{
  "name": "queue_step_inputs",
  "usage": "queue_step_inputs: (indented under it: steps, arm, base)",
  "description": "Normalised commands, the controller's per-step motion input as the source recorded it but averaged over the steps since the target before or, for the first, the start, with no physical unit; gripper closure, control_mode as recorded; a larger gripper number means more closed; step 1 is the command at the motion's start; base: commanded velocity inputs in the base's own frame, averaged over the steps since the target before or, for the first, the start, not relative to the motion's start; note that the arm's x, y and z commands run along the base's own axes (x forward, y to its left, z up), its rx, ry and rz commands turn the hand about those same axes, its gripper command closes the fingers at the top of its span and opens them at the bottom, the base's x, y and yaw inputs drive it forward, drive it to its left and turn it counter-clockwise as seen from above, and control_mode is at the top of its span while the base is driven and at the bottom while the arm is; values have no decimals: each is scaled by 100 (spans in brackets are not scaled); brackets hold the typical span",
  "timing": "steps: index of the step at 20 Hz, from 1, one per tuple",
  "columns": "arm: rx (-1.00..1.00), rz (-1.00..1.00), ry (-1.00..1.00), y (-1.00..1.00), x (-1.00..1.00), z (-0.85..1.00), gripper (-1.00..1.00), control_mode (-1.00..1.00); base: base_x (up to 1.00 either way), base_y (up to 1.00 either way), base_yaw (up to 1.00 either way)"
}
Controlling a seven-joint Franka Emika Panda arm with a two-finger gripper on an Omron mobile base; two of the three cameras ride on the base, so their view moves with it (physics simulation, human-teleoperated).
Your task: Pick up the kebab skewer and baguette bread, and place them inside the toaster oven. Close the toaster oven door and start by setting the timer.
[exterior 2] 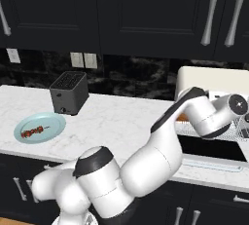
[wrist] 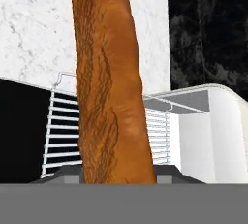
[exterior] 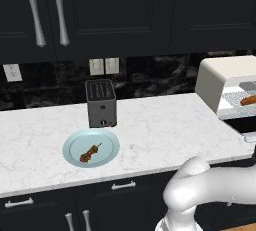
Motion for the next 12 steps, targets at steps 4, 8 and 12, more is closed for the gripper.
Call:
queue_step_inputs:
  steps: [4,8,12]
  arm:
    - [-20,-1,0,-6,51,-30,100,-100]
    - [-4,-10,0,0,36,-3,100,-100]
    - [0,-10,0,-6,25,-2,100,-100]
  base:
    - [0,0,0]
    - [0,0,0]
    - [0,0,0]
